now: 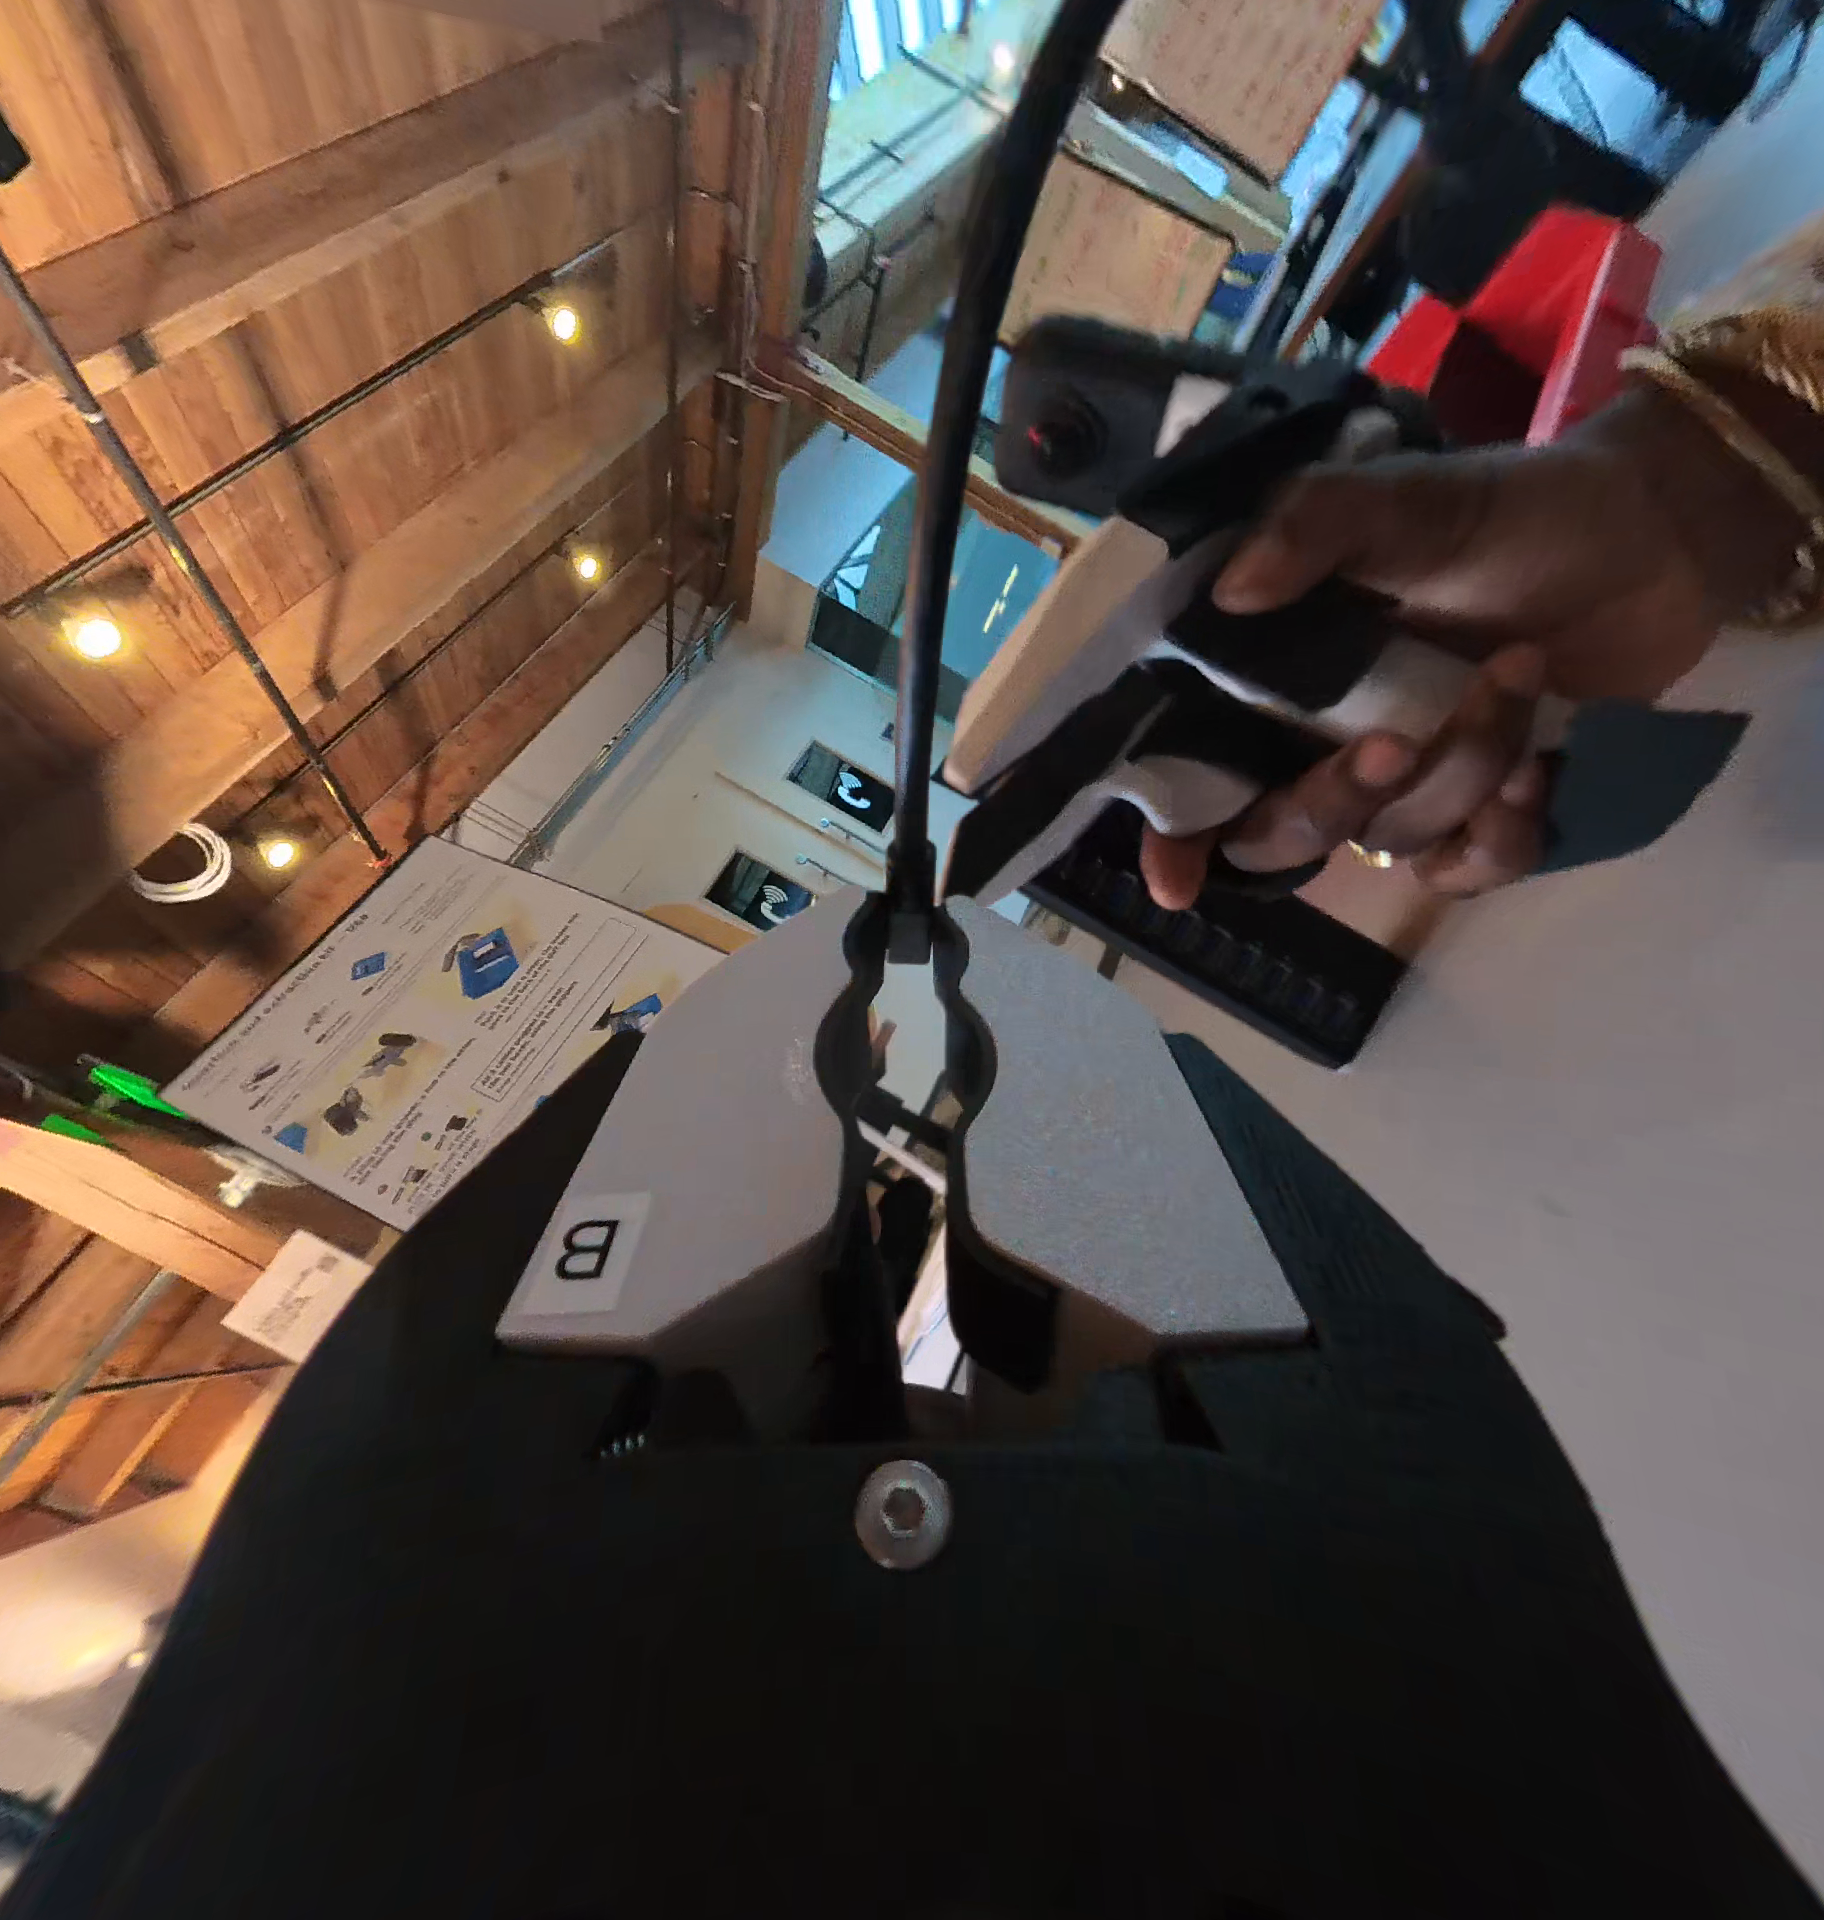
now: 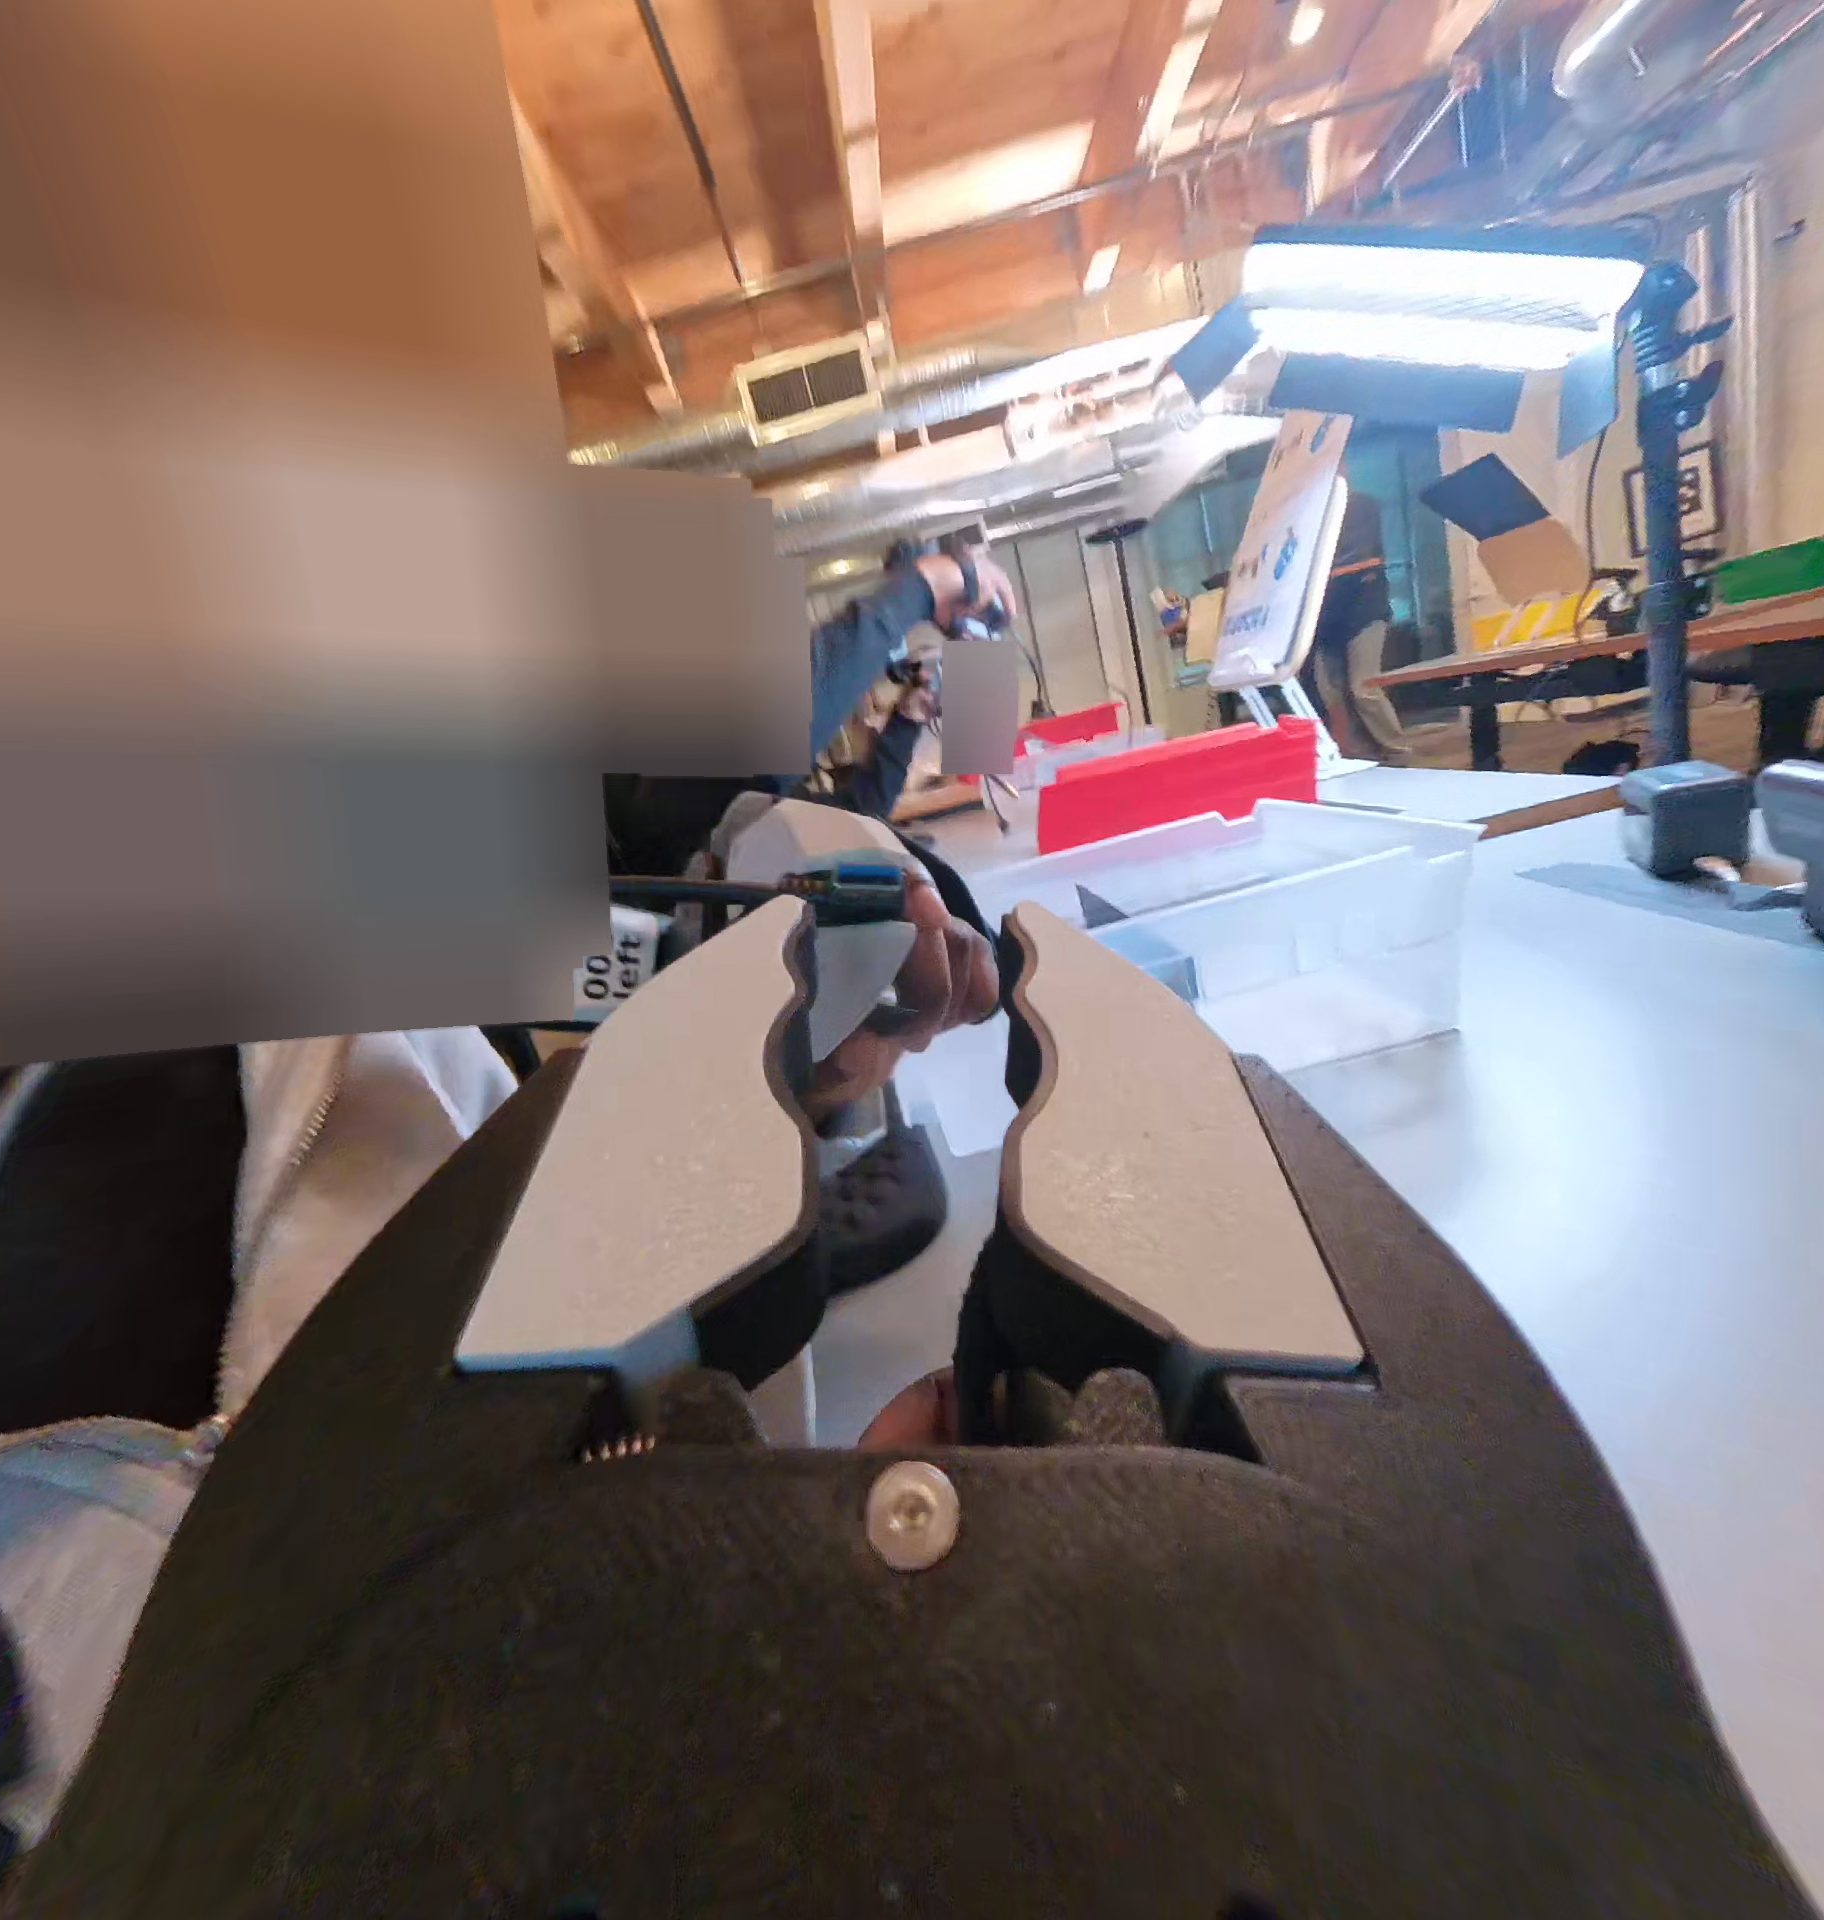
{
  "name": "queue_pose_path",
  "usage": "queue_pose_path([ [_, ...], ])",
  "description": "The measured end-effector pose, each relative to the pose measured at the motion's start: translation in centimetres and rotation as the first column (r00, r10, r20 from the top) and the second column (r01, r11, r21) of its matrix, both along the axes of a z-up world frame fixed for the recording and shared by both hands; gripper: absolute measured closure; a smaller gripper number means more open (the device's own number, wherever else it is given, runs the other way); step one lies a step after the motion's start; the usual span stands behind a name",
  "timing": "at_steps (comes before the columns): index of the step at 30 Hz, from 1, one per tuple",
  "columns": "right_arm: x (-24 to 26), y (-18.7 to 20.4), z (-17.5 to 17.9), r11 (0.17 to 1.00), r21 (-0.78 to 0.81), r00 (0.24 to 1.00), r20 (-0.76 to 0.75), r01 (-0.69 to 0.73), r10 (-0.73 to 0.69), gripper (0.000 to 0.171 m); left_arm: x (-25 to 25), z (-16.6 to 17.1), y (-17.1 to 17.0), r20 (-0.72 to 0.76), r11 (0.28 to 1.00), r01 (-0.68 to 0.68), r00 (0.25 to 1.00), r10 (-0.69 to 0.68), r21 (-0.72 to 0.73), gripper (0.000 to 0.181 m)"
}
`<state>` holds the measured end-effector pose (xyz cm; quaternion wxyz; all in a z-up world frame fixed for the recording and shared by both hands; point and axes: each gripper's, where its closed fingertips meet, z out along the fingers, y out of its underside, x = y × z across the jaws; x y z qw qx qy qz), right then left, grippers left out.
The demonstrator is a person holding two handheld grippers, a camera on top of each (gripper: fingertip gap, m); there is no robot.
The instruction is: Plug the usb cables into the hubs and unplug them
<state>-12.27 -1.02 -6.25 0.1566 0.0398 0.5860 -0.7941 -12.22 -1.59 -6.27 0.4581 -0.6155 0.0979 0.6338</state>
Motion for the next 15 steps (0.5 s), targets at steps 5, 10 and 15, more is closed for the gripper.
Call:
queue_pose_path([
  [5, 0.8, -0.6, -0.9, 0.997, 0.074, 0.993, -0.117, 0.028, -0.019, 0.154, -0.2, -1.3, 0.8, -0.024, 0.996, -0.021, 1.000, 0.019, -0.091, 0.173],
  [10, 1.0, -0.4, -0.5, 0.997, 0.052, 0.985, -0.168, 0.048, -0.039, 0.155, -0.1, -0.9, 0.8, 0.016, 1.000, 0.005, 1.000, -0.005, -0.012, 0.171],
  [15, 1.2, 1.6, 1.8, 0.983, -0.149, 0.937, -0.314, 0.111, -0.153, 0.155, -1.8, 0.7, -0.6, 0.497, 0.813, 0.023, 0.781, -0.378, 0.582, 0.157],
])
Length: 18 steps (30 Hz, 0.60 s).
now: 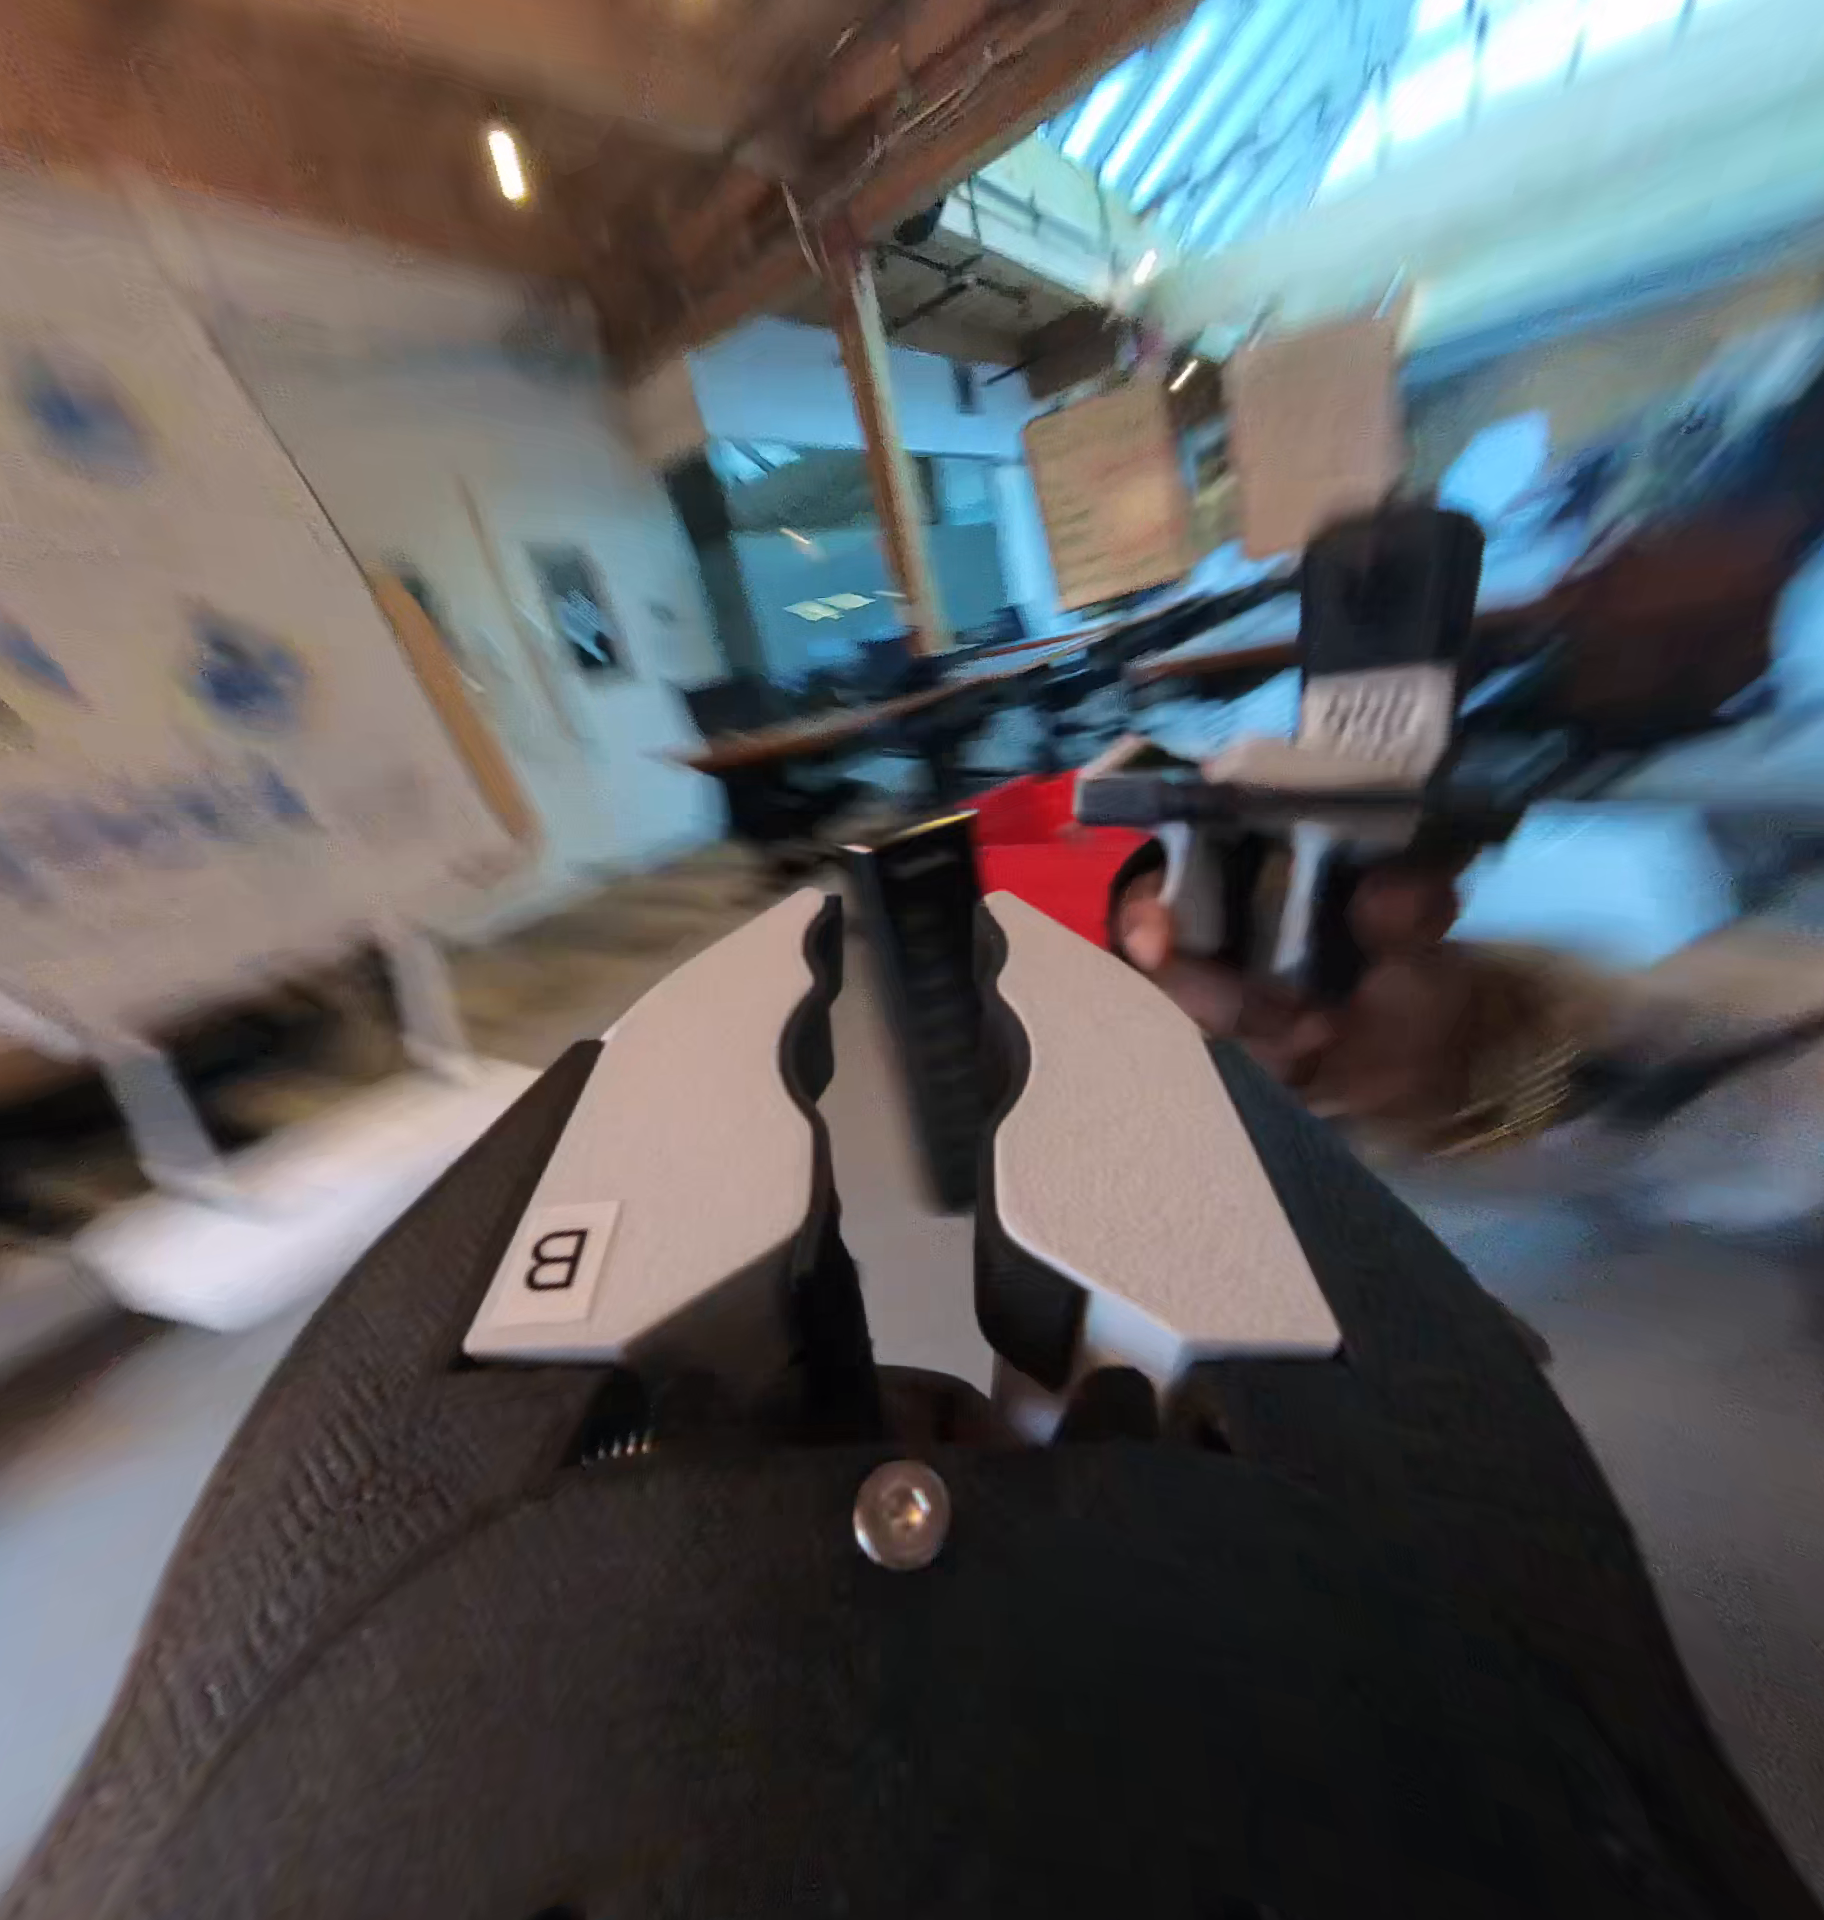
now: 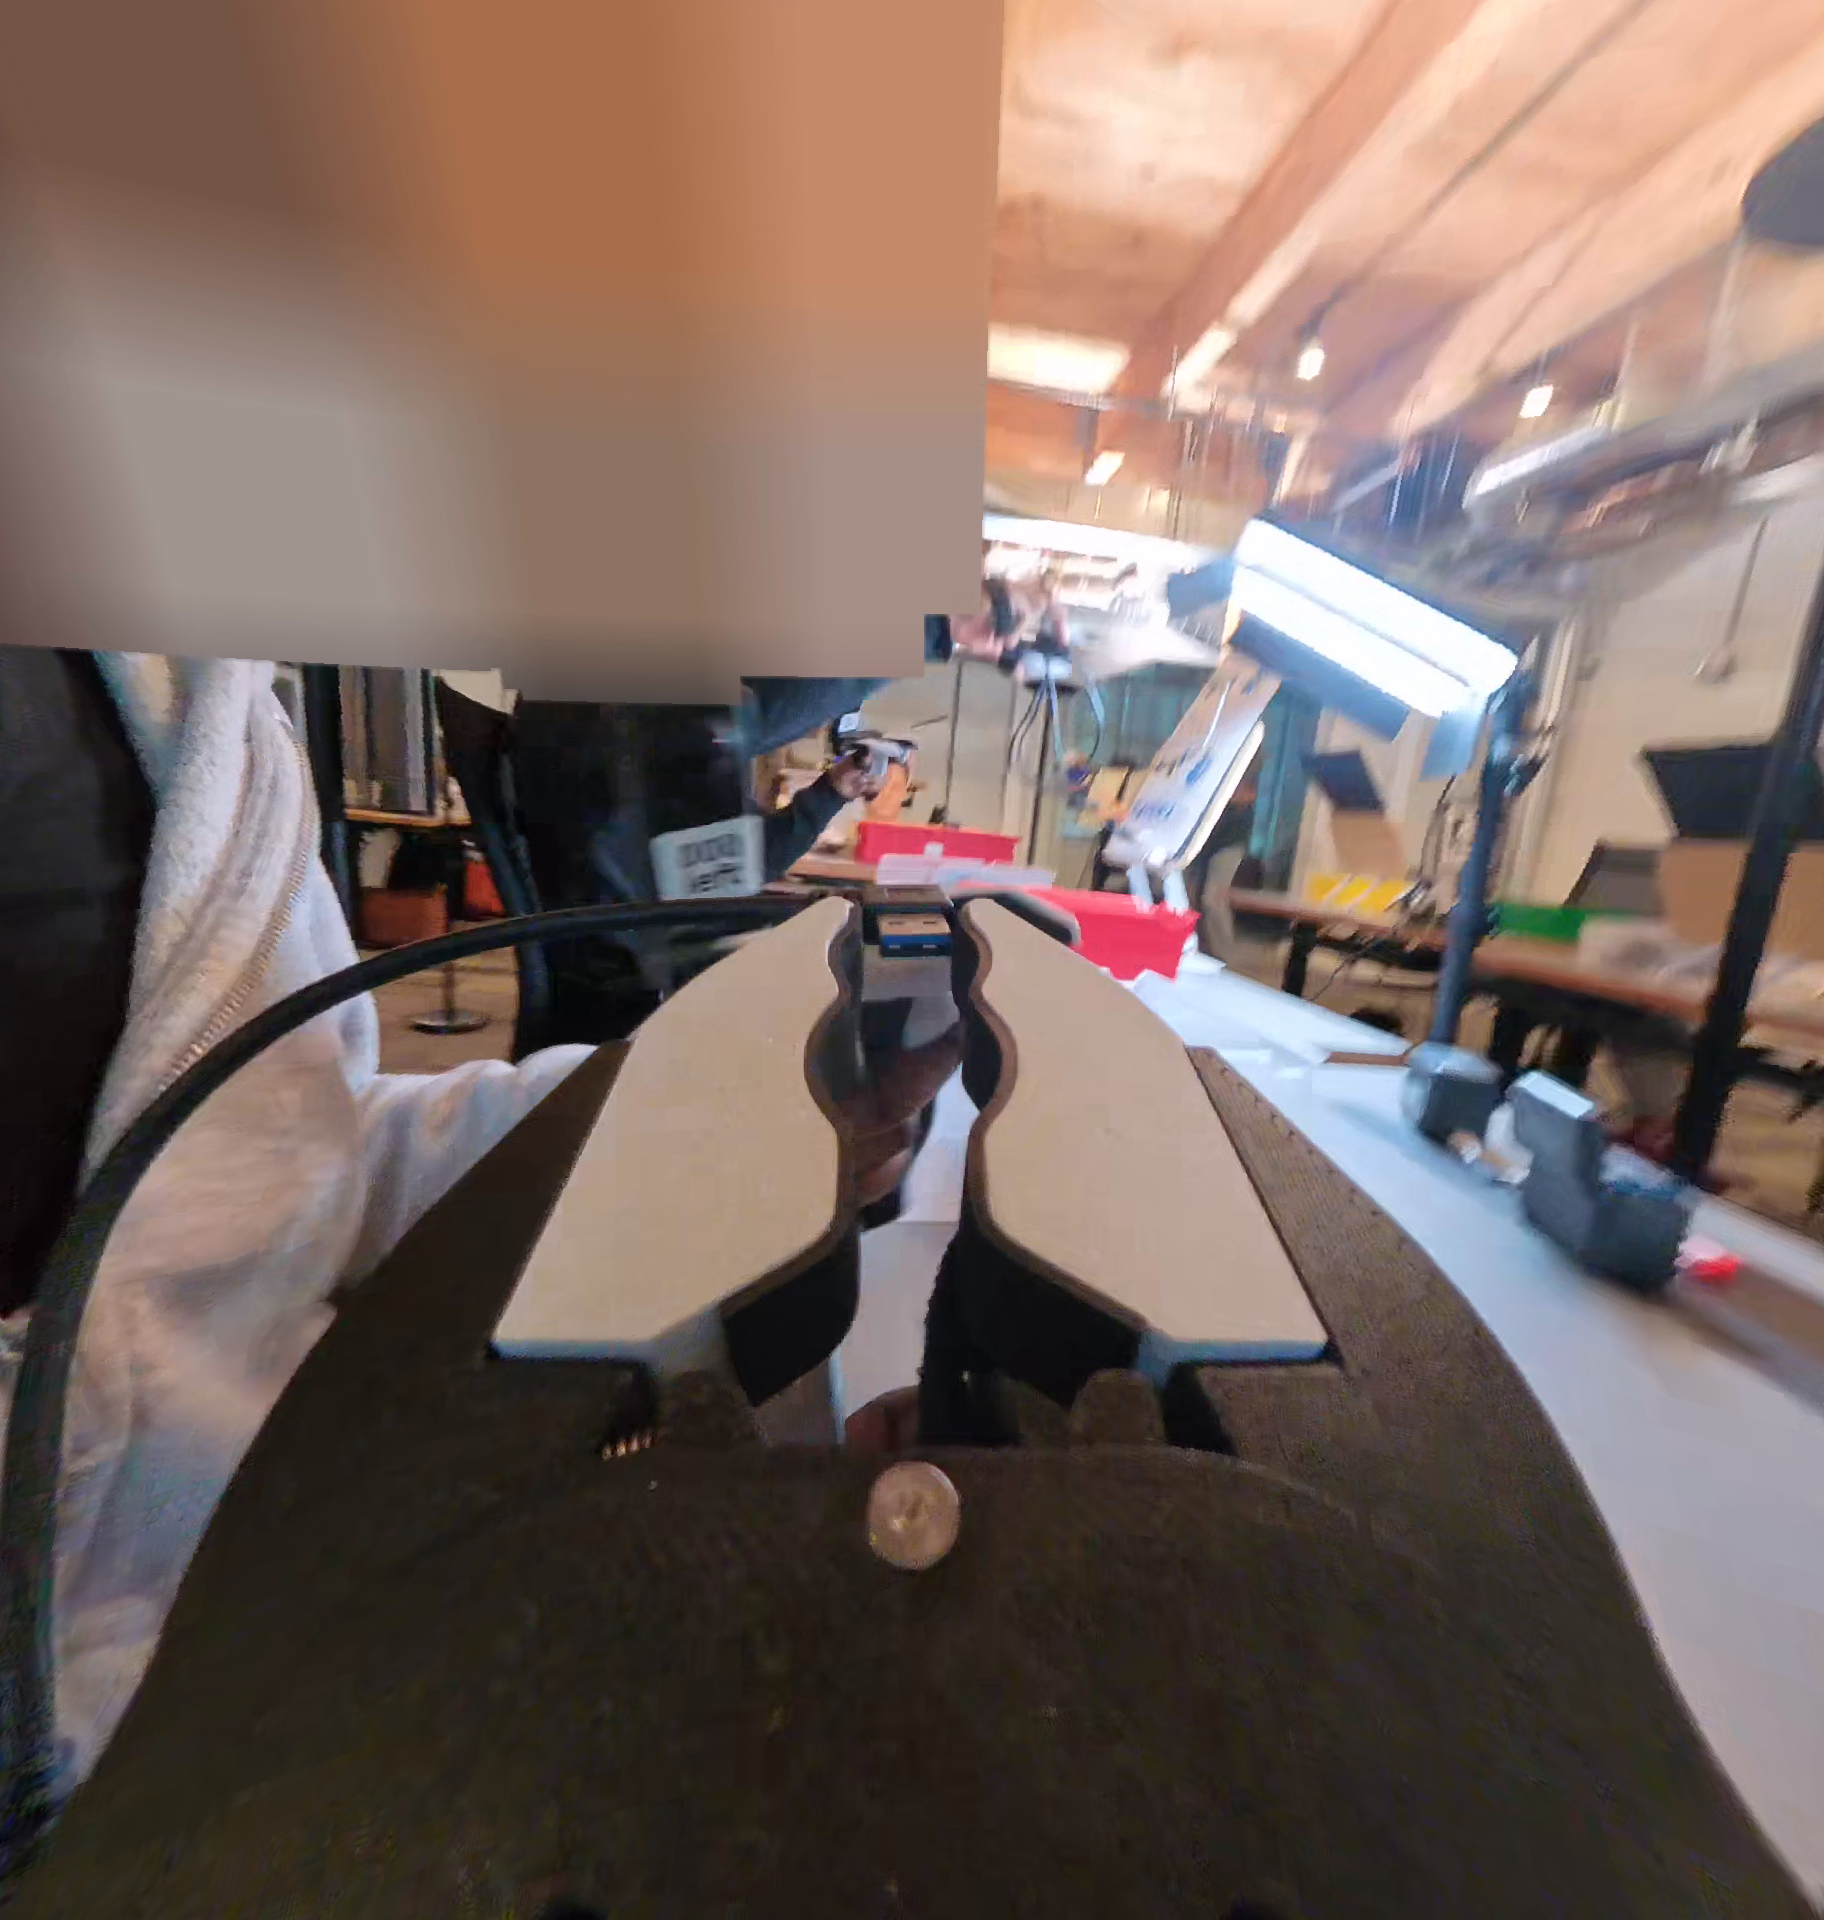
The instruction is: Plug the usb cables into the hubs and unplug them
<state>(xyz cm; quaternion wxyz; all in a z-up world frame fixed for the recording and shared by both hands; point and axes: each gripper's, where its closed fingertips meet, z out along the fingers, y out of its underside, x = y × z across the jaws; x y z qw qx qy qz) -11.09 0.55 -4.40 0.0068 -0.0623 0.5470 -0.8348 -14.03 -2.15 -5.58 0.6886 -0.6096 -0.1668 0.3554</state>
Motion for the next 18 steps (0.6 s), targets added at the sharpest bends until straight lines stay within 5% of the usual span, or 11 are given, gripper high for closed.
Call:
queue_pose_path([
  [1, 0.1, 0.2, 0.2, 0.999, -0.020, 0.997, -0.068, 0.031, -0.033, 0.156, 0.0, -0.1, 0.2, 0.212, 0.973, 0.134, 0.962, -0.173, 0.188, 0.156],
  [2, 0.3, 0.2, 0.1, 0.997, -0.028, 0.988, -0.141, 0.065, -0.068, 0.155, 0.6, 0.0, 0.6, 0.364, 0.884, 0.258, 0.839, -0.405, 0.391, 0.153],
  [4, 0.7, -0.1, -0.1, 0.993, -0.025, 0.962, -0.250, 0.112, -0.115, 0.155, 2.5, 1.0, 1.3, 0.390, 0.591, 0.385, 0.485, -0.783, 0.708, 0.149],
  [5, 0.8, -0.3, -0.3, 0.992, -0.014, 0.950, -0.284, 0.129, -0.128, 0.155, 2.9, 1.1, 1.4, 0.368, 0.501, 0.364, 0.376, -0.850, 0.785, 0.151],
  [6, 0.9, -0.4, -0.6, 0.989, -0.003, 0.938, -0.316, 0.148, -0.141, 0.155, 2.8, 0.5, 1.8, 0.393, 0.495, 0.326, 0.332, -0.857, 0.805, 0.152],
  [12, 0.6, -1.0, -1.8, 0.963, 0.071, 0.860, -0.471, 0.261, -0.198, 0.155, 3.2, -0.9, 2.1, 0.533, 0.639, 0.304, 0.366, -0.763, 0.706, 0.165],
  [18, 0.5, -1.1, -2.5, 0.947, 0.110, 0.821, -0.534, 0.303, -0.201, 0.155, 3.5, -1.6, 2.4, 0.581, 0.685, 0.322, 0.366, -0.727, 0.654, 0.172],
])
